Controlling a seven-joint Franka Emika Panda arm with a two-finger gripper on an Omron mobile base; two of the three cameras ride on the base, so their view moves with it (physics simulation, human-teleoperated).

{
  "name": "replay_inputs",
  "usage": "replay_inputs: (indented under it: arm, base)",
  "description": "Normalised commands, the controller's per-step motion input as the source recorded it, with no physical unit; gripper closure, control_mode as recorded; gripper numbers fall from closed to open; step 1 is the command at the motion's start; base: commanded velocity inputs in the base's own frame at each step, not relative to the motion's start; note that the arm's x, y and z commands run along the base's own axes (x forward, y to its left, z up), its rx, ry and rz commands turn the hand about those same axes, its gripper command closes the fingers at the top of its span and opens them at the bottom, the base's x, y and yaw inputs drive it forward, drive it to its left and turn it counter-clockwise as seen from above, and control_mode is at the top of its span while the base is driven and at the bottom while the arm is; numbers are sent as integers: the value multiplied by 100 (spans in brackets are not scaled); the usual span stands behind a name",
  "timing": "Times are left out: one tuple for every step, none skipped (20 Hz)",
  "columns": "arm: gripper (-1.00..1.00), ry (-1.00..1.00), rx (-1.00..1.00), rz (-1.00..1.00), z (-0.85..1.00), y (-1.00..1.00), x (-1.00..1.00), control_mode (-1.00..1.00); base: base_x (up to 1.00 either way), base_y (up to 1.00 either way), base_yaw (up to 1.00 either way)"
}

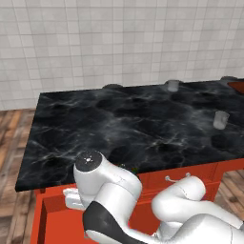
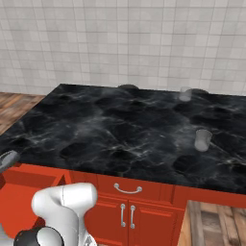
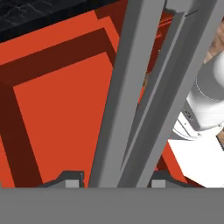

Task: Take the tongs from the drawer on the left and place them on the dining counter next to the tray containing the hot dog.

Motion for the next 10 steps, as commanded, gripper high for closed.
replay_inputs:
  arm:
    - [100, 0, 0, 0, 100, -44, 32, -100]
    - [100, 0, 0, 0, 100, -40, 37, -100]
    - [100, 0, 0, 0, 100, -43, 39, -100]
    - [100, 0, 0, 0, 99, -45, 40, -100]
    - [100, 0, 0, 0, 99, -46, 46, -100]
    - [100, 0, 0, 0, 100, -47, 52, -100]
    - [100, 0, 0, 0, 99, -52, 56, -100]
    - [100, 0, 0, 0, 97, -56, 58, -100]
    - [100, 0, 0, 0, 96, -56, 59, -100]
    - [100, 0, 0, 0, 96, -57, 59, -100]
  base:
    - [0, 0, 0]
    - [0, 0, 0]
    - [0, 0, 0]
    - [0, 0, 0]
    - [0, 0, 0]
    - [0, 0, 0]
    - [0, 0, 0]
    - [0, 0, 0]
    - [0, 0, 0]
    - [0, 0, 0]
